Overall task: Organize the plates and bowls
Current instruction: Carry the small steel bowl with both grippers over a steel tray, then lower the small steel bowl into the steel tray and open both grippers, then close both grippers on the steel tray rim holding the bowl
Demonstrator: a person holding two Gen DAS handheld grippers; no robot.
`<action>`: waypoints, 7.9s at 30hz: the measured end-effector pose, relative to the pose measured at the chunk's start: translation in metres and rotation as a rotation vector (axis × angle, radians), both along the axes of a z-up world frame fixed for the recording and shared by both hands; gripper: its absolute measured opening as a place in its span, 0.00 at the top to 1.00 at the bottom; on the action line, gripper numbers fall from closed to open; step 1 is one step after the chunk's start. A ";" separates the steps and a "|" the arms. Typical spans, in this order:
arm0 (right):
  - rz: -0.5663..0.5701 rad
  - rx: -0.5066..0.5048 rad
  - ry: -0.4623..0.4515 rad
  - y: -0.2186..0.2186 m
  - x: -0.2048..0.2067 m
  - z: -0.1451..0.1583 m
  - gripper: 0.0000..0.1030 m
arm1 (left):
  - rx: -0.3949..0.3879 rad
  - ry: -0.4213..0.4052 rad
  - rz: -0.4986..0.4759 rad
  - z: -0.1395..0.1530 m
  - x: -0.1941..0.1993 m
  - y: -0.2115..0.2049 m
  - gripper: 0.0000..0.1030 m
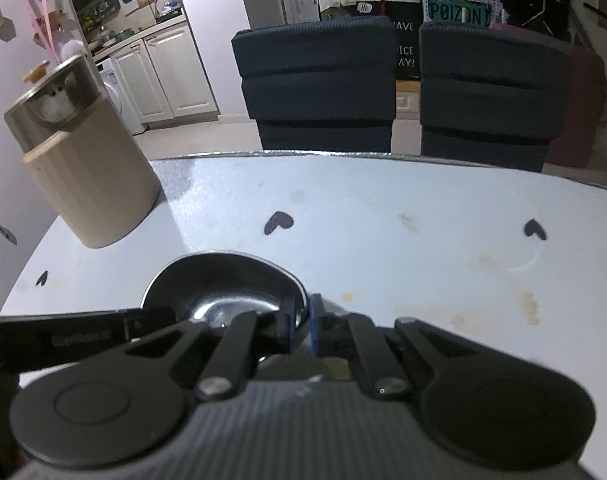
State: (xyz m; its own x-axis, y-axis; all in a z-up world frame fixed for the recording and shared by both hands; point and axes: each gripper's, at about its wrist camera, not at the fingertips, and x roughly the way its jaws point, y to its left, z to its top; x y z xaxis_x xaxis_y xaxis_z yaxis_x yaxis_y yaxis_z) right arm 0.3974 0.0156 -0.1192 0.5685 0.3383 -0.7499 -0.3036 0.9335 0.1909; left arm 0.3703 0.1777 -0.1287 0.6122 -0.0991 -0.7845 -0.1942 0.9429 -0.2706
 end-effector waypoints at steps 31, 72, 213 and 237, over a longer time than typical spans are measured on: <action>-0.017 0.019 -0.089 -0.126 -0.159 0.082 0.92 | -0.068 -0.174 -0.132 0.079 -0.159 -0.115 0.93; -0.264 -0.019 -0.065 -0.292 -0.215 0.056 0.95 | -0.113 -0.098 -0.382 0.045 -0.167 -0.290 0.97; -0.294 -0.164 0.156 -0.353 -0.184 -0.030 0.49 | 0.022 0.122 -0.533 -0.034 -0.139 -0.327 0.64; -0.246 -0.066 0.204 -0.361 -0.194 -0.031 0.77 | -0.078 0.138 -0.545 -0.034 -0.140 -0.325 0.91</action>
